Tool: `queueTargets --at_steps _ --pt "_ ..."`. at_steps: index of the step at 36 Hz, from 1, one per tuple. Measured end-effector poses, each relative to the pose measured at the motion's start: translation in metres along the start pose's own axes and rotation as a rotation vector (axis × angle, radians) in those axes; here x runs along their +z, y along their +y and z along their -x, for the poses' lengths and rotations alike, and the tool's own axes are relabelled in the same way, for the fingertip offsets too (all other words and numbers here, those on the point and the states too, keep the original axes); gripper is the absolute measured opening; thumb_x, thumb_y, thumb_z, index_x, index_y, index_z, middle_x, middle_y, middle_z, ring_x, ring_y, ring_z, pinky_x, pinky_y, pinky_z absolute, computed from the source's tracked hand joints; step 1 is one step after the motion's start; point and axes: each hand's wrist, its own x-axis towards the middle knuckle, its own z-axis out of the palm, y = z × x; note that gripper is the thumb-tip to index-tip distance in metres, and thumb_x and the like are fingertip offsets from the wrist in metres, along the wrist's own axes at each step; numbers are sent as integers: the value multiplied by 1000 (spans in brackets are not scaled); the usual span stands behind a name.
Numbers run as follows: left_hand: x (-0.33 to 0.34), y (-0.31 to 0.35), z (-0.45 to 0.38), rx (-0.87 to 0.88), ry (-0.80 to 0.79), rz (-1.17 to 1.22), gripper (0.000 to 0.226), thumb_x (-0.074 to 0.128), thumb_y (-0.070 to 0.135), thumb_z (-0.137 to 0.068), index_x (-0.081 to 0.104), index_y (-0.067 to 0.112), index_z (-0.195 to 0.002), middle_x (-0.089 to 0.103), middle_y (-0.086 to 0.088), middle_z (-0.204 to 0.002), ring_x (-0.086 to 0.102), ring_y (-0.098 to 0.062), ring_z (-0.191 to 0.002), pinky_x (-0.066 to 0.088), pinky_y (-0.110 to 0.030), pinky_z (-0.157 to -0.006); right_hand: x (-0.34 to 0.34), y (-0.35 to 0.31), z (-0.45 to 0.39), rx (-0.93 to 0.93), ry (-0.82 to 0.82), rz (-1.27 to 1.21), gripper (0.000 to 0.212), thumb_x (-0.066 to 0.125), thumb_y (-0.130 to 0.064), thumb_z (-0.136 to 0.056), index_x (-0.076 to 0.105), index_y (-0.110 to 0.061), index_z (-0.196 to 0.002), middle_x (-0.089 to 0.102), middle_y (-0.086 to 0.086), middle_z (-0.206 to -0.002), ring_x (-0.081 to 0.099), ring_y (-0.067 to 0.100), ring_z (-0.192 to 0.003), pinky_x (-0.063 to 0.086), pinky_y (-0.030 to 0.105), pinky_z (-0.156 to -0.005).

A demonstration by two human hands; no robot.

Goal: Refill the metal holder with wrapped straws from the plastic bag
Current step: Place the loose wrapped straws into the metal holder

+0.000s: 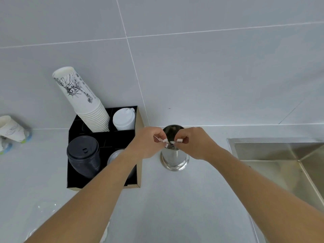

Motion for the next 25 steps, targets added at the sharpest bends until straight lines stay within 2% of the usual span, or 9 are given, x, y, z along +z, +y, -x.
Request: queueTargets --at_steps 5,10,14,17,20,23,25 --pt "1 -2 -1 -24 -23 -18 11 73 14 -80 70 24 -76 68 9 -76 58 4 -57 41 -10 -50 1 -1 1 -12 -55 13 23 64 -12 -82 66 -30 -67 61 -13 -62 53 7 -57 41 17 -55" --pt "2 -4 -2 -27 -34 -54 13 72 17 -82 69 29 -79 66 14 -75 57 4 -59 41 -8 -53 -2 0 1 11 -95 24 19 62 -8 -83 75 -22 -84 63 -16 -68 57 5 -63 44 16 -60" --pt "1 -6 -2 -11 -9 -25 14 71 13 -82 71 27 -84 70 8 -82 60 -1 -65 46 -9 -60 -4 3 3 26 -61 1 18 63 -10 -83 76 -23 -85 63 -19 -67 56 -3 -59 38 9 -56" --pt "0 -6 -1 -13 4 0 17 71 12 -82 70 29 -83 71 9 -84 62 3 -68 45 -6 -62 -6 6 5 39 -11 -46 19 61 -11 -83 76 -22 -82 67 -15 -67 57 -6 -60 40 7 -55" --pt "-2 -7 3 -25 23 31 15 71 12 -82 71 27 -85 71 10 -86 62 7 -73 43 -3 -64 -10 7 10 56 15 -79 23 61 -14 -82 76 -29 -75 73 -13 -75 62 -1 -71 48 11 -59" --pt "-4 -8 8 -35 47 69 13 70 13 -82 73 23 -89 72 9 -87 64 5 -75 45 -5 -66 -16 6 15 88 42 -148 36 62 -15 -83 68 -44 -62 70 -26 -76 63 -4 -75 48 7 -62" --pt "-4 -7 11 -48 63 100 12 70 14 -82 73 25 -86 73 9 -85 65 2 -74 47 -8 -67 -19 4 18 117 50 -178 36 62 -16 -85 65 -46 -64 67 -33 -74 62 -9 -74 44 4 -58"
